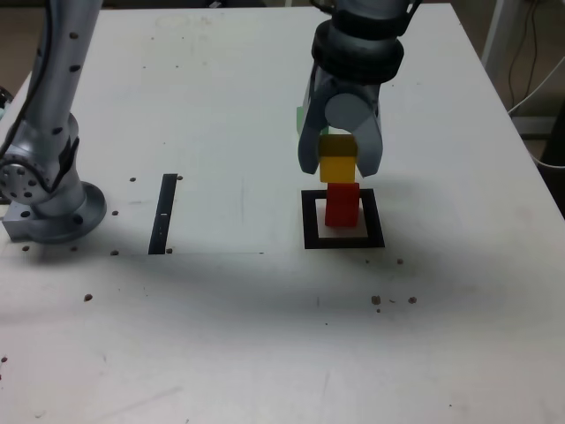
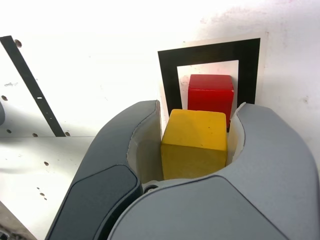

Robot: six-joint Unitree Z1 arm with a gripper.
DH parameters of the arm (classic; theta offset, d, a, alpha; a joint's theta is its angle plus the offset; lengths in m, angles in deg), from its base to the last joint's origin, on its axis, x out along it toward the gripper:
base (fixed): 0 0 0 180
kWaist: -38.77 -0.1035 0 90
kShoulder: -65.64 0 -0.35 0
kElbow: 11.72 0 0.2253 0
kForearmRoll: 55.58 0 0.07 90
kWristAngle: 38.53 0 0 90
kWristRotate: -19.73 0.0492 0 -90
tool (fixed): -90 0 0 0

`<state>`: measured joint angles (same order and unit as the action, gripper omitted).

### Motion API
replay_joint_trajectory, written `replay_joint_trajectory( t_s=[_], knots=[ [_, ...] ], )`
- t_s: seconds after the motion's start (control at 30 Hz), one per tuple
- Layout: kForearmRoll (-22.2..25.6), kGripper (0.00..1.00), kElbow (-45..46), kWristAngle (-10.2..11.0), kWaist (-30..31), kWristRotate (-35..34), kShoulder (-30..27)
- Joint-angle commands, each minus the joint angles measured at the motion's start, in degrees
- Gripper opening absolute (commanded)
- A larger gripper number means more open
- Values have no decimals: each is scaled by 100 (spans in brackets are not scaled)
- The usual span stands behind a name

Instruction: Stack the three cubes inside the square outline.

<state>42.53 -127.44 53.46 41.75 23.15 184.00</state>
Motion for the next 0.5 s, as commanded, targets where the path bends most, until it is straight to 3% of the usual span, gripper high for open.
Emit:
replay_joint_trajectory(
  t_s=[0.0, 0.47],
  knots=[
    [-22, 46, -4, -31, -23, 30, 58],
    [-147, 46, 27, -148, -98, 150, 263]
  ],
)
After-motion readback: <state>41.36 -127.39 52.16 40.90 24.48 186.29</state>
